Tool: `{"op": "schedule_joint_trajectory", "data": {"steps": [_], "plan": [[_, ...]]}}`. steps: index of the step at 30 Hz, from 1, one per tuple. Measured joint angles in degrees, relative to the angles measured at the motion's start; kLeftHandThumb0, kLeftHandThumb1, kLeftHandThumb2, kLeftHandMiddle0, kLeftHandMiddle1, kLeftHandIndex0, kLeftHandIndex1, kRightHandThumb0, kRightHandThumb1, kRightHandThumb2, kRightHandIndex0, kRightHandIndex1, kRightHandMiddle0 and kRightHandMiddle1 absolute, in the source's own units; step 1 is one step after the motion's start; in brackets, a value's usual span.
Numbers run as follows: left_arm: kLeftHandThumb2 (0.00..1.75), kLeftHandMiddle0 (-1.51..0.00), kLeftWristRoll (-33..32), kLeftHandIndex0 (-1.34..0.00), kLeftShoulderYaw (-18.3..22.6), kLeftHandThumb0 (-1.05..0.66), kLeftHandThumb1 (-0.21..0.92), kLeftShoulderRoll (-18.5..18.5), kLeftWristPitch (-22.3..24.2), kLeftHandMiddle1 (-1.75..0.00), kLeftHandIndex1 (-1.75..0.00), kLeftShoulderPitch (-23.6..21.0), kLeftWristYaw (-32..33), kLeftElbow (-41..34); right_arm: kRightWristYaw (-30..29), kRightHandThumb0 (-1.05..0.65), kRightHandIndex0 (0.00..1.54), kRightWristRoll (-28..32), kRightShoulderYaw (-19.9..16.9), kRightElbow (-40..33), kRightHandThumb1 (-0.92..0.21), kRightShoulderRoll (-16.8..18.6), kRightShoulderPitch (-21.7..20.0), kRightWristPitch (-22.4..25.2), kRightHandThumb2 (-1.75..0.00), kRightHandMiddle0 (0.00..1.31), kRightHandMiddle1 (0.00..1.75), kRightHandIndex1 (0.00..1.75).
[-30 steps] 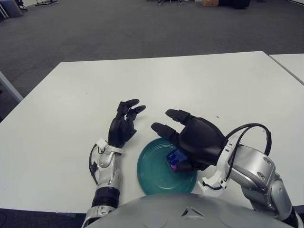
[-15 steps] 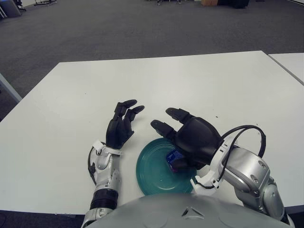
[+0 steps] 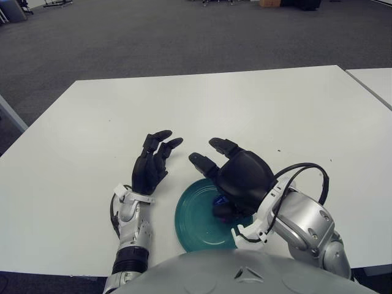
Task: Put the gum into the plate.
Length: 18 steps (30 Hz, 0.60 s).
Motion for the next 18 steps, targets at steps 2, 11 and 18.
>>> {"op": "schedule_joint_trajectory", "data": {"steps": [2,11,18], "plan": [[0.7,-0.17,-0.3,-0.05,0.2,-0.95,0.92,0.2,0.1,-1.02,-1.26,0.2,-0.3,-0.2,0.1,-1.05,0.02,-0.6,0.3,0.1,-0.92,0.4,0.0,0.0,-1.1,0.0,0.0,0.0],[0.7,-0.17,-0.8,-0.05,0.7,-0.95,0.92,0.9,1.1,-1.02,-1.26,0.9,-0.7,-0.7,0.6,-1.05,0.02,-2.3,1.4,0.5,-0.92,2.1,0.0,0.0,-1.1,0.0,0.0,0.0],[0.7,-0.17,-0.9,-0.05,1.2,-0.95,0.92,1.1,1.4,-1.02,-1.26,1.3,-1.2,-1.0,1.1,-1.05,0.02,-3.2,1.9,0.6,-0.92,2.7,-0.1,0.0,-1.1,0.0,0.0,0.0]]}}
